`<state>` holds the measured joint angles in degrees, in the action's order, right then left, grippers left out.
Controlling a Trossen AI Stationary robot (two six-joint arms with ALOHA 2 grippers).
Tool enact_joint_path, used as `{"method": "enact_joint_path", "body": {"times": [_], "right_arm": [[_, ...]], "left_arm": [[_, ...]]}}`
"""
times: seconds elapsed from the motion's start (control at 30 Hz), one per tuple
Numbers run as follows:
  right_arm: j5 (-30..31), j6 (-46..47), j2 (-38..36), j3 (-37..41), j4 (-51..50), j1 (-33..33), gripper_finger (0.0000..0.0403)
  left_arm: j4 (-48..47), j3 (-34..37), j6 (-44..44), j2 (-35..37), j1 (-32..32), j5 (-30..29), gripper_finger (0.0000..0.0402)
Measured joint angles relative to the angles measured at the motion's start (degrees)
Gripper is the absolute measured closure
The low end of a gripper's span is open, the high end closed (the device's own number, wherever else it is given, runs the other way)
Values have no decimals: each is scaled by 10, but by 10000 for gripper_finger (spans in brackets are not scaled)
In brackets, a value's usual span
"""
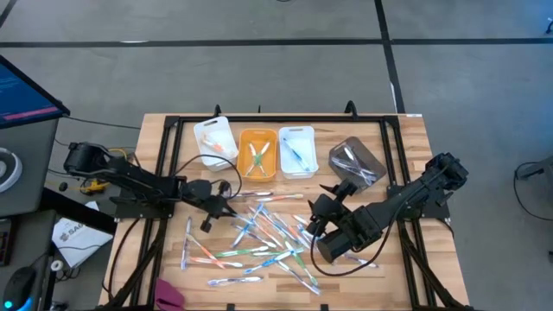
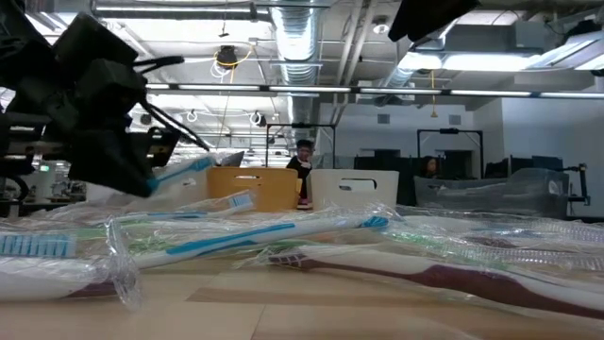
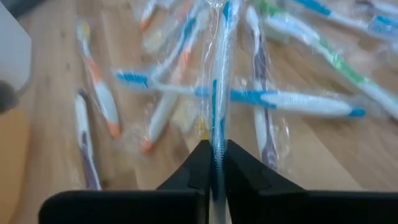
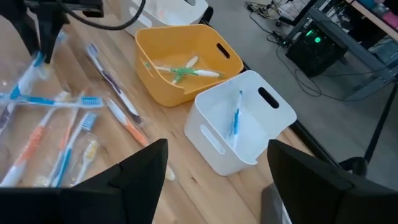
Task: Pick & Place Toothbrushes
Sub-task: Put the white blue toothbrush into the right white bin
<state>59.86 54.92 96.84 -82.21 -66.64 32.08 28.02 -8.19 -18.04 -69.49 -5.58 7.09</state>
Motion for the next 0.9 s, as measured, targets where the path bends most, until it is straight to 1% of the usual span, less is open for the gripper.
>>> {"method": "enact_joint_path", "body": {"times": [0.2,0.37,0.63,0.7,0.83,0.9], "right_arm": [[0,2,0,0,8,-1,132],[0,5,0,0,52,-10,132],[0,-51,0,0,103,-34,132],[-1,-72,2,0,112,-38,132],[-12,-132,27,1,132,-45,132],[-12,-147,46,-2,150,-49,132]], "left_arm": [[0,0,15,59,0,1,376],[5,0,18,105,0,9,385],[32,0,39,165,0,9,385],[53,0,51,171,0,9,387],[120,0,93,167,0,9,386],[148,0,103,163,-1,23,386]]}}
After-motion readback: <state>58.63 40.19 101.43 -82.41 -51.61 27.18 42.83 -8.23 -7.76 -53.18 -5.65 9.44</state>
